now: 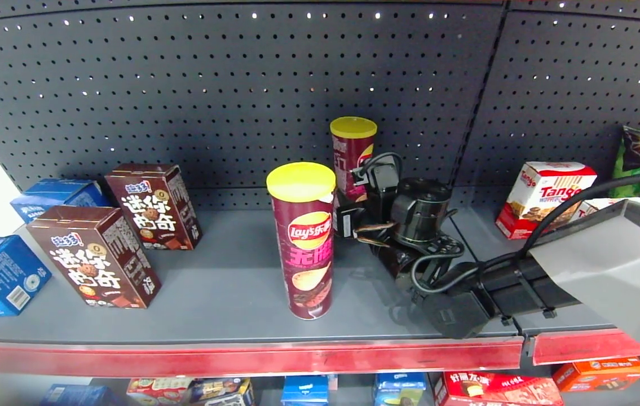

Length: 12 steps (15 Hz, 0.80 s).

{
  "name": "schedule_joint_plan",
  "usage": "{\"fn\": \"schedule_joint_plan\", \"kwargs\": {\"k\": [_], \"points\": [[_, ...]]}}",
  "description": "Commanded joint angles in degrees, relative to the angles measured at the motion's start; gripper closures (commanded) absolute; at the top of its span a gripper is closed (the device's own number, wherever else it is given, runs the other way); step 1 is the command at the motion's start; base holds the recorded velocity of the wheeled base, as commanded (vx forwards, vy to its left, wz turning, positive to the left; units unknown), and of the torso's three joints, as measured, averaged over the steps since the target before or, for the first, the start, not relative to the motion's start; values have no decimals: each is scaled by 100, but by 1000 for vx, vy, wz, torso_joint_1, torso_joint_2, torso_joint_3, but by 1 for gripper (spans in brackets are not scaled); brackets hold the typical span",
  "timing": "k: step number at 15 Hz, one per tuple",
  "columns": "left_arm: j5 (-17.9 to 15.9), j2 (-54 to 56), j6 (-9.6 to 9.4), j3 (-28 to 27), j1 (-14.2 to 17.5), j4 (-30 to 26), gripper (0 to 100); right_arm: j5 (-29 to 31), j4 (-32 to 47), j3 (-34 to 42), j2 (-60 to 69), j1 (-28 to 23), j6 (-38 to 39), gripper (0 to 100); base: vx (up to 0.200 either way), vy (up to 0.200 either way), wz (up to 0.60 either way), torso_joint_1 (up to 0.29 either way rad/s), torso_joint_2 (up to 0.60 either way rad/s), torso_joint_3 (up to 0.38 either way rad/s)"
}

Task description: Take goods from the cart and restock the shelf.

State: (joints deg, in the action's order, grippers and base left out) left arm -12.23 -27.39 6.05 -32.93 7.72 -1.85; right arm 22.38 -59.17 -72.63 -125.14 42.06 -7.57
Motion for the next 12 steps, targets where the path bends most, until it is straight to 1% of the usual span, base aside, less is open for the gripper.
{"fn": "schedule_joint_plan", "kwargs": {"k": [1,3,7,9,10,11,12], "points": [[1,-12,2,-3,2,1,0,-6,-15,241,235,83,1,100,0,0,0,0,0,0],[1,-12,2,-3,2,1,0,47,-24,381,332,136,1,100,0,0,0,0,0,0],[1,-3,2,14,2,1,0,73,-7,302,332,154,1,100,0,0,0,0,0,0],[1,23,2,58,2,-17,0,65,248,12,306,101,1,100,0,0,0,0,0,0],[1,23,2,58,2,-17,0,65,248,12,306,101,1,100,0,0,0,0,0,0],[1,50,2,85,11,-17,0,65,767,-471,297,57,45,100,0,0,0,0,0,0],[1,59,2,93,11,-17,0,56,1039,-735,279,-13,89,100,0,0,0,0,0,0]]}}
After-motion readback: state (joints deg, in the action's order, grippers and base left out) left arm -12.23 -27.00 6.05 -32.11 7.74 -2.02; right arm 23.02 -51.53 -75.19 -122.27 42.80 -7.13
